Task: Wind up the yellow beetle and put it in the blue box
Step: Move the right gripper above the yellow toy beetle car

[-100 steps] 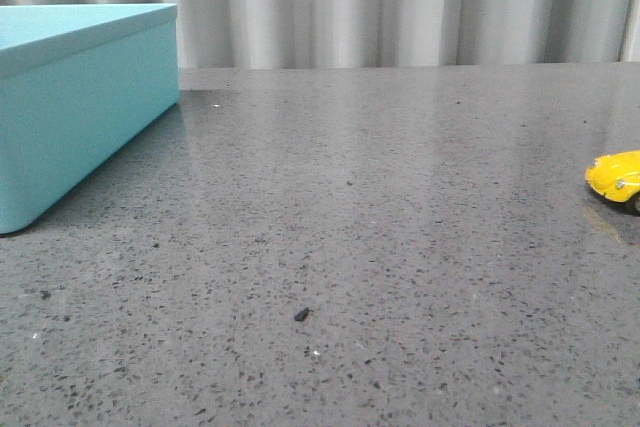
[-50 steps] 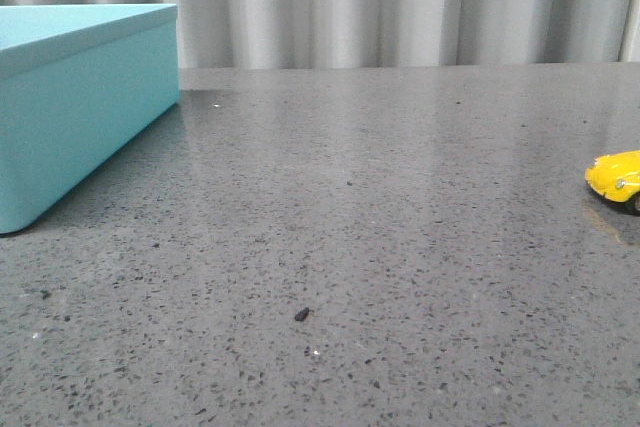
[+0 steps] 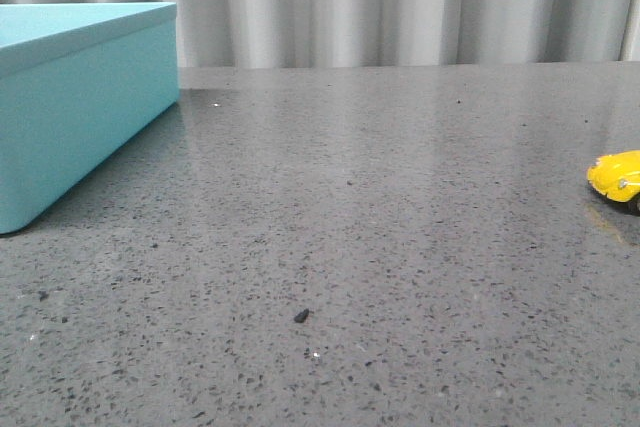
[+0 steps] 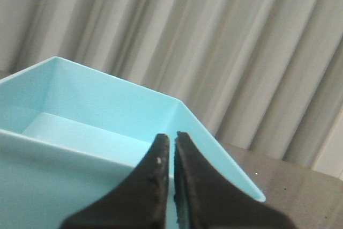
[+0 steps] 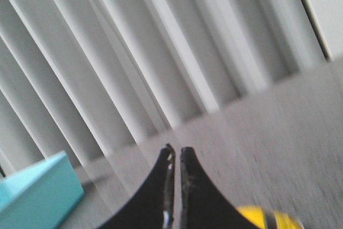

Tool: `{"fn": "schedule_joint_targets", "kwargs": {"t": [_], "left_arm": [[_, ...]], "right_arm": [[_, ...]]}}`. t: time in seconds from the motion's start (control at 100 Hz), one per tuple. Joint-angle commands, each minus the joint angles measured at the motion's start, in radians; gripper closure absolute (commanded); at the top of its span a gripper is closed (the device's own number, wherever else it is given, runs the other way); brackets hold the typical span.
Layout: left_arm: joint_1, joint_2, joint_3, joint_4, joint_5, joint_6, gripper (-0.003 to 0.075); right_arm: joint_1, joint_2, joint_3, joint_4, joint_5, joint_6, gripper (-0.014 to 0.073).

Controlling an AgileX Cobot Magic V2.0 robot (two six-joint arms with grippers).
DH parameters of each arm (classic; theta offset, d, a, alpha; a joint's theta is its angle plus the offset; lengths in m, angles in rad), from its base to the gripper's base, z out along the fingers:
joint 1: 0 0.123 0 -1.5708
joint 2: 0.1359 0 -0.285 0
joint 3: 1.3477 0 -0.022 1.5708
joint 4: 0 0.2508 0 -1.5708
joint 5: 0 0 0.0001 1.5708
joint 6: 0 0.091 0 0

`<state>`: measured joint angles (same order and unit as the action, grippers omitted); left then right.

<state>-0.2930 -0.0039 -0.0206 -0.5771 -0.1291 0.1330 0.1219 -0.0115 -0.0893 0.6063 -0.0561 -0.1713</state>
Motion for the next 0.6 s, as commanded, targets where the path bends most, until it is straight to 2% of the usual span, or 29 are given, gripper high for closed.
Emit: {"fn": "schedule_joint_targets", "kwargs": {"t": [0.0, 0.09, 0.1, 0.29, 0.48, 0.59], "left_arm": [[0.004, 0.000, -0.079, 0.002, -0.005, 0.019, 0.0741], [0.004, 0.056, -0.141, 0.065, 0.083, 0.019, 0.0741], [0.004, 0.062, -0.153, 0.078, 0.090, 0.019, 0.0741], [0.004, 0.227, -0.321, 0.219, 0.247, 0.019, 0.0741], [0.004, 0.345, -0.417, 0.225, 0.341, 0.019, 0.0741], [-0.002, 0.376, -0.424, 0.225, 0.349, 0.023, 0.0741]], "right_arm": [[-0.003, 0.012, -0.103, -0.064, -0.079, -0.003, 0.0666], [-0.003, 0.062, -0.191, -0.182, -0.079, -0.003, 0.0666], [-0.003, 0.071, -0.198, -0.203, 0.179, -0.030, 0.0666], [-0.003, 0.229, -0.401, -0.346, 0.416, -0.030, 0.0666], [-0.003, 0.439, -0.624, -0.477, 0.747, -0.030, 0.0666], [-0.003, 0.570, -0.735, -0.507, 0.946, -0.030, 0.0666]]}}
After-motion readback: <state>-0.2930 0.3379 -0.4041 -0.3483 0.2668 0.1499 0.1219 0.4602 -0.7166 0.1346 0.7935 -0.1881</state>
